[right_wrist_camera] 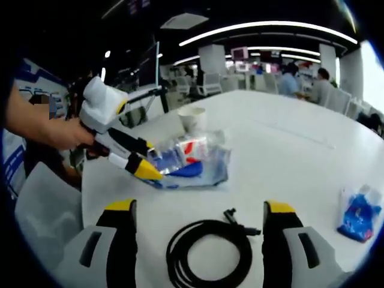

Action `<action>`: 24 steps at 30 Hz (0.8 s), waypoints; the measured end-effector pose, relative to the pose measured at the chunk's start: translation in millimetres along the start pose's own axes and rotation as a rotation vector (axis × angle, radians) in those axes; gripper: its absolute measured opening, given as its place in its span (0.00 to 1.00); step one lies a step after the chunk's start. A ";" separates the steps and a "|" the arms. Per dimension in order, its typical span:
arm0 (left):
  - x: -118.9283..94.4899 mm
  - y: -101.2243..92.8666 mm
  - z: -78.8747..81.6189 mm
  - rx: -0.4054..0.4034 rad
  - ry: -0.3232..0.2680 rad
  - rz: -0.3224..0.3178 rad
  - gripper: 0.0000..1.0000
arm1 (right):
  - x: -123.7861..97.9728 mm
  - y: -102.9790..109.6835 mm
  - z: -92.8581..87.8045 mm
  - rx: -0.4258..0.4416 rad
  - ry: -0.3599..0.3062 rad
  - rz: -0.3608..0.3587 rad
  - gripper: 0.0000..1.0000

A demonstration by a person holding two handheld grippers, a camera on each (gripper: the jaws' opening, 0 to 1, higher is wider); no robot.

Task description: Arrange the tabletop items into an orderly group along one side of the table until the central work area is clear of visible clutter.

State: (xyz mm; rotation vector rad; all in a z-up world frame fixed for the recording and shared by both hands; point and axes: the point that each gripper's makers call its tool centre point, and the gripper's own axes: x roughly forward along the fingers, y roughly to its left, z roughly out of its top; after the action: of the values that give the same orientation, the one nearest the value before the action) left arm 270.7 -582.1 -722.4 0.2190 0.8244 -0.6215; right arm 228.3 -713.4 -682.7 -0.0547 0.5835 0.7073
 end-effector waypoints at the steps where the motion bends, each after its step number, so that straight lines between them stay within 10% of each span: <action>1: -0.2 -0.3 0.2 0.006 0.003 0.004 0.38 | 0.0 -0.6 0.0 0.002 0.000 -0.001 0.84; 24: -0.8 2.0 35.0 0.136 -0.010 0.136 0.38 | -6.4 -6.7 3.0 0.025 -0.025 -0.015 0.84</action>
State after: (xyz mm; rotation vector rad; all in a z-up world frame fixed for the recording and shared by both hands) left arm 293.1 -594.6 -698.5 0.3923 0.7518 -0.5504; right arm 230.0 -721.6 -677.8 -0.0268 0.5674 0.6855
